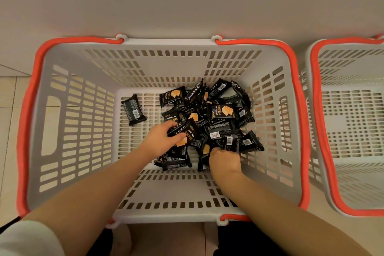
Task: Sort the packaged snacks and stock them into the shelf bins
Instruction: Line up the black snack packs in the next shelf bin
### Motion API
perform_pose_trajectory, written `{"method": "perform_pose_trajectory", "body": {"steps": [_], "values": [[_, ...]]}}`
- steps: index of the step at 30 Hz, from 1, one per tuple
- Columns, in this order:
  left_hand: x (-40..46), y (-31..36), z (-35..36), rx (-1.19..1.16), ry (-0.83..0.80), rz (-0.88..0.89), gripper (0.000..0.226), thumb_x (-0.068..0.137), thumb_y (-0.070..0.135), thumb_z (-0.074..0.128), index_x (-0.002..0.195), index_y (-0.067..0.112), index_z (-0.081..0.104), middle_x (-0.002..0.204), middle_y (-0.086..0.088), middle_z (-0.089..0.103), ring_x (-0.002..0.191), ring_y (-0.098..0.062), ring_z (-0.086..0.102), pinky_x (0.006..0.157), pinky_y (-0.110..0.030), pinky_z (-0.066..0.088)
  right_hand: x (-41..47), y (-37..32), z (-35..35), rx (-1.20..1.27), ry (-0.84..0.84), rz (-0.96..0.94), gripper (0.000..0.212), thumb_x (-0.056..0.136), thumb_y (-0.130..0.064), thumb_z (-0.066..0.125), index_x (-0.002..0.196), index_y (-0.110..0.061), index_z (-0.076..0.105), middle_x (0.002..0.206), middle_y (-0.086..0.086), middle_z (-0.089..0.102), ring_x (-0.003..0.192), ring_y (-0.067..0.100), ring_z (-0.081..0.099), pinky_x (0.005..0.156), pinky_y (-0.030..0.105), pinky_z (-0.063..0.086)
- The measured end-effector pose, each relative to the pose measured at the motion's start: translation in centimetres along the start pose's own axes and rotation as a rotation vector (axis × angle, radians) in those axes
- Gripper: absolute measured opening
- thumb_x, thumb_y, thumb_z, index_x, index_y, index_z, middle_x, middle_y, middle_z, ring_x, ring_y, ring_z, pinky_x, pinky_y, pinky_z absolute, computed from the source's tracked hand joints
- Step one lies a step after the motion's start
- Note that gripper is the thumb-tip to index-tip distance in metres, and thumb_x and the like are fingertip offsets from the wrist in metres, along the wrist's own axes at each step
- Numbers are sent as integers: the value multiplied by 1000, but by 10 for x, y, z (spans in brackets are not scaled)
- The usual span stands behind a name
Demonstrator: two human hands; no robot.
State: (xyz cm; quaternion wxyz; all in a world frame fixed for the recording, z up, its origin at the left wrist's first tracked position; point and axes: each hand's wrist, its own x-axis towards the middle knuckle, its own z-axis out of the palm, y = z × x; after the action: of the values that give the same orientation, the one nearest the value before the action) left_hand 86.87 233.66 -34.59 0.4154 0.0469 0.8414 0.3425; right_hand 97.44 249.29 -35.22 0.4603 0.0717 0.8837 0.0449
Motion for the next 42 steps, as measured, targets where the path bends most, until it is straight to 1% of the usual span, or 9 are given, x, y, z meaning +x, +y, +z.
{"method": "perform_pose_trajectory", "body": {"steps": [3,10,17,24,28,32,36,39,42], "values": [[0,4,-3,-57,47,-3,39,87,33,62,123,20,53,107,11,60,90,-4,56,72,-15,40,1,2,4,73,-136,40,56,90,-7,45,141,-9,21,126,16,55,114,34,54,84,43,46],[7,37,-29,-2,-19,107,30,89,34,60,116,23,56,106,2,66,92,-19,64,73,-28,50,-20,44,-33,637,-95,-138,45,81,-26,65,124,-17,51,110,6,63,89,19,59,71,29,47],[-21,105,-89,275,-153,379,56,90,36,57,142,30,36,144,7,42,130,-10,39,100,-19,24,-106,85,-114,585,272,-477,52,81,-39,65,127,-46,43,113,-25,44,101,-4,47,89,11,38],[-101,168,-151,222,-149,539,46,90,22,57,116,58,42,122,6,62,98,-8,60,96,-29,44,-163,70,-180,603,672,-554,53,81,-26,69,128,-39,49,114,-17,37,101,-5,38,85,-3,26],[-132,171,-165,154,-94,601,44,95,16,48,126,47,41,124,13,56,114,-6,54,98,-16,39,-179,47,-198,588,892,-514,53,80,-20,72,126,-38,53,118,-14,27,97,2,36,89,13,28],[-152,168,-167,75,3,661,44,97,39,36,140,36,33,139,19,40,127,7,34,102,-10,23,-192,35,-214,616,977,-509,59,81,-18,71,127,-48,48,122,-17,28,74,-8,42,70,11,32],[-175,168,-170,6,-1,726,44,90,39,50,133,41,40,116,21,58,106,0,54,95,-18,39,-209,21,-228,664,970,-659,68,83,-9,66,126,-55,39,130,-21,27,103,-15,35,88,7,36],[-193,168,-181,-176,26,798,38,88,32,57,121,46,45,110,27,62,102,3,58,89,-16,46,-223,11,-238,880,1092,-730,85,81,-11,69,133,-54,18,137,-13,32,119,-2,39,100,15,37],[-210,176,-197,-407,97,881,34,86,32,56,117,43,50,102,21,68,94,3,63,75,-11,48,-236,2,-253,1295,1100,-671,80,80,-21,71,130,-51,16,128,-18,41,104,-8,49,86,10,43]]}}
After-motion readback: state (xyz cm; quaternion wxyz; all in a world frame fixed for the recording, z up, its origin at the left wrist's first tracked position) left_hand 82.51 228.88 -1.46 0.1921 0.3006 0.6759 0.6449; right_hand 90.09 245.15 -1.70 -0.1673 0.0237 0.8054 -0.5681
